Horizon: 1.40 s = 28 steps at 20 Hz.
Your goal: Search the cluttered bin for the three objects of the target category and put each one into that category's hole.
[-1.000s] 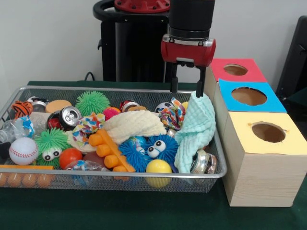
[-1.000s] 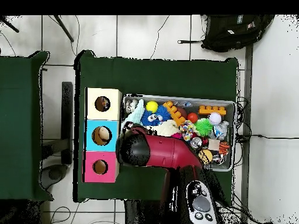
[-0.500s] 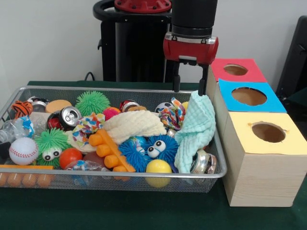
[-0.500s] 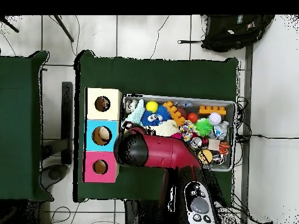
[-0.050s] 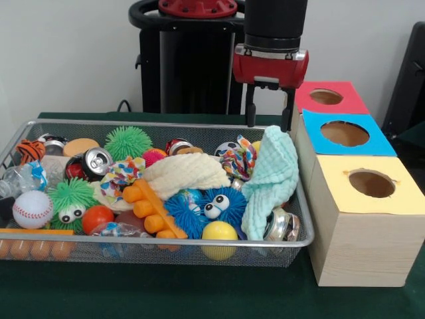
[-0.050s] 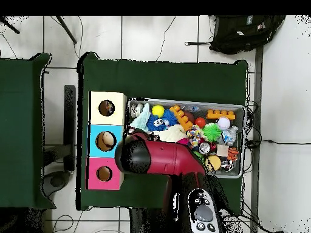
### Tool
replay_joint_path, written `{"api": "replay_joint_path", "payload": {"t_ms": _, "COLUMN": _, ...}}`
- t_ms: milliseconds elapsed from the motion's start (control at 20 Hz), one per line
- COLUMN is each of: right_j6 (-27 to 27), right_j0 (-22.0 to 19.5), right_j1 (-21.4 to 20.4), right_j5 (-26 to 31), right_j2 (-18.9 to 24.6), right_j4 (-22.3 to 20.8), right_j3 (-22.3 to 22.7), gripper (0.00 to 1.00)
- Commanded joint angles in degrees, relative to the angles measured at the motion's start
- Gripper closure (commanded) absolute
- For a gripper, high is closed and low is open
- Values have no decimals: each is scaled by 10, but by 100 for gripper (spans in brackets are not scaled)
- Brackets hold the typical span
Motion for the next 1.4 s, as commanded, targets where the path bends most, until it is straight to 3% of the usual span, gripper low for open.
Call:
{"api": "replay_joint_path", "payload": {"t_ms": 50, "right_j6": 30, "right_j0": -4, "right_j1": 10, "right_j5": 32, "right_j2": 17, "right_j4": -15, "right_j3": -10, "gripper": 0}}
{"api": "replay_joint_path", "payload": {"t_ms": 1400, "right_j6": 31, "right_j0": 0, "right_j1": 14, "right_j5": 22, "right_j2": 18, "right_j4": -18, "right_j3": -2, "gripper": 0}}
